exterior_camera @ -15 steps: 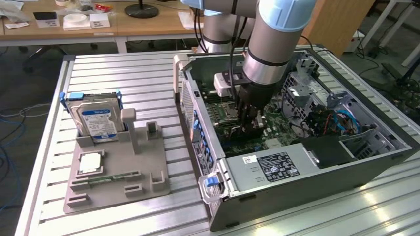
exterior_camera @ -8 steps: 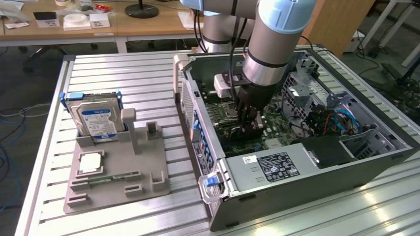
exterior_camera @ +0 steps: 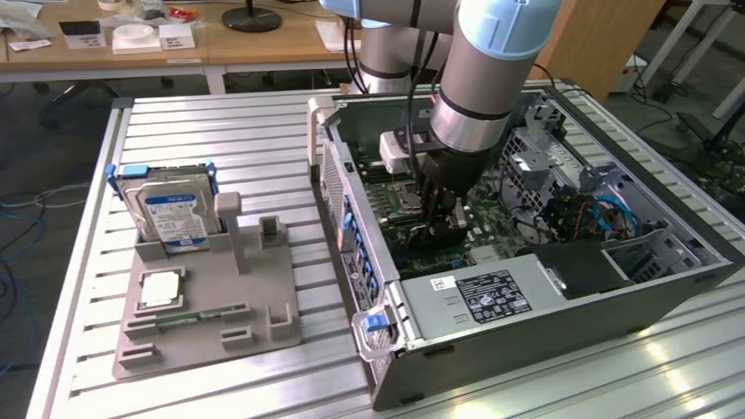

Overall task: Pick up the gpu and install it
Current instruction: 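Insert the gpu into the slot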

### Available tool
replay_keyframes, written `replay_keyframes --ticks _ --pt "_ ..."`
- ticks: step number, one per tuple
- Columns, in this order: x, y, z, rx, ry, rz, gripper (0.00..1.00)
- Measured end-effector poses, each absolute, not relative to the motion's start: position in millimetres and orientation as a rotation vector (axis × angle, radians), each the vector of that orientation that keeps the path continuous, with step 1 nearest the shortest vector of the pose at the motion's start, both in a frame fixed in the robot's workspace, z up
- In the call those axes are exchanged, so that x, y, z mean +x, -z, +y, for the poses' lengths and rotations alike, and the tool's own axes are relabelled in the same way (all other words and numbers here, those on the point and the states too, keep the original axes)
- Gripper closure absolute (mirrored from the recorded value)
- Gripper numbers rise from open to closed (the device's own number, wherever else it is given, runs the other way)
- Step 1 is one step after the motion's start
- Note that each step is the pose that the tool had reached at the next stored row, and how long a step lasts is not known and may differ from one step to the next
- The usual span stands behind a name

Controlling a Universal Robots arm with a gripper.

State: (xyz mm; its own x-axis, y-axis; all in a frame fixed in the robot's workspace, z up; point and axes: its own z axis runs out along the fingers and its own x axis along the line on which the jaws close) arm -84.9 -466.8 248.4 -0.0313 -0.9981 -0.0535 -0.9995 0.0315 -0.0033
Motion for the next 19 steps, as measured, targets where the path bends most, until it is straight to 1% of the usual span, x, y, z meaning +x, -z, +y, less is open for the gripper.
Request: replay_keyframes --ticks 5,8,10,11,19 --pt "-85.1 -248.2 -466.8 -2.157 -0.054 2.227 0.73" --pt "-84.9 -248.4 -466.8 -2.158 -0.054 2.226 0.55" --pt "-84.9 -248.4 -466.8 -2.158 -0.054 2.226 0.55" --pt "-84.9 -248.4 -466.8 -2.158 -0.054 2.226 0.48" --pt "-84.9 -248.4 -466.8 -2.158 -0.054 2.227 0.48"
